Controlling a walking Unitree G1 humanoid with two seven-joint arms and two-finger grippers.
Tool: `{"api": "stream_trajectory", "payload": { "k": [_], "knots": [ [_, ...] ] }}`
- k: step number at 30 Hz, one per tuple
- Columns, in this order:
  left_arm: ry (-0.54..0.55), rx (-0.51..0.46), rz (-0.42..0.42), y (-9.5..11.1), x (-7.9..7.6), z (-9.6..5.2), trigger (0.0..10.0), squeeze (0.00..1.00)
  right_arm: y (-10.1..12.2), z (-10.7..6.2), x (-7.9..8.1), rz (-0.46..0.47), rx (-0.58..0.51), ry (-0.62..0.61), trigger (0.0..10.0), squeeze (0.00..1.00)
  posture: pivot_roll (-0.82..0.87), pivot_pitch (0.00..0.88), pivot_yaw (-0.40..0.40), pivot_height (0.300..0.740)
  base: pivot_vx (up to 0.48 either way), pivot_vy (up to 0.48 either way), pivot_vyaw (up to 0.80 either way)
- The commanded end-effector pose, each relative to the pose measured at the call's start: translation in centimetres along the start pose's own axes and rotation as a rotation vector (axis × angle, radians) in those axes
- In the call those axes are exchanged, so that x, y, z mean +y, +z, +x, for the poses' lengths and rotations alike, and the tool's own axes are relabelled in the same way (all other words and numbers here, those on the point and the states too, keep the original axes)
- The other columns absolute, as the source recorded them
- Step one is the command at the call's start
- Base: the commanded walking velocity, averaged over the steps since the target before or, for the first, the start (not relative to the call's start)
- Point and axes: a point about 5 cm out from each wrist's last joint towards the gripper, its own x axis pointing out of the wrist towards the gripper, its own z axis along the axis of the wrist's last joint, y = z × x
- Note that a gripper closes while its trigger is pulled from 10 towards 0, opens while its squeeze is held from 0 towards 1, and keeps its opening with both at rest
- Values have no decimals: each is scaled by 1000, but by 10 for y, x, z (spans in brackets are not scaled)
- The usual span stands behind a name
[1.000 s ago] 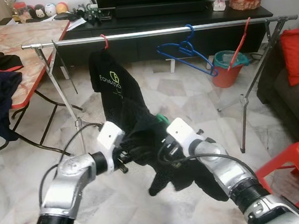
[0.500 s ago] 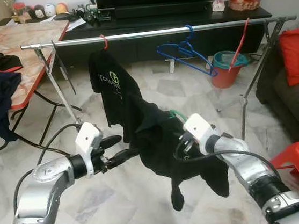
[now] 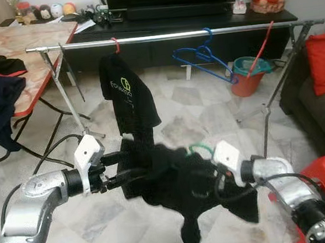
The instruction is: Hang hanger
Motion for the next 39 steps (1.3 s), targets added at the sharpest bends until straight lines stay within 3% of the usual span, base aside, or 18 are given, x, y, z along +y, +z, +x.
{"api": "stream_trajectory", "payload": {
  "k": [1,4,5,6,7,14,19,27,28,39],
  "knots": [
    [-56,-9,44,6,-6,9,10000,0,14,-2,-2,-47,-65,33,0,0,-83,0,-52,740,0,0,0],
    [-79,-13,52,7,-8,18,10000,0,16,-4,4,-61,-75,116,0,0,-87,0,-52,740,0,0,0],
    [-120,-24,53,9,-11,25,10000,71,16,-4,7,-66,-72,156,0,0,-87,0,-60,740,0,0,0],
    [-143,-31,51,10,-14,27,10000,278,15,-5,7,-69,-67,171,0,0,-89,0,-61,740,0,0,0],
    [-160,-39,47,12,-15,29,10000,1000,15,-5,8,-77,-59,183,0,0,-89,0,-61,740,0,0,0],
    [-274,-5,45,8,-26,38,10000,1000,16,-5,12,-113,-37,247,0,0,-89,0,-59,740,0,0,0],
    [-356,10,20,8,-31,35,10000,1000,15,-2,14,-118,-35,255,0,0,-88,0,-52,740,0,0,0],
    [-360,87,39,-7,-37,49,10000,1000,22,5,22,-138,-66,289,0,0,-94,0,-44,740,0,0,0],
    [-356,100,45,-9,-37,51,10000,0,22,6,23,-140,-69,293,0,0,-94,0,-44,740,0,0,0],
    [-372,183,62,-23,-40,58,10000,0,27,9,26,-152,-83,307,0,0,-95,0,-38,740,0,0,0]
  ]
}}
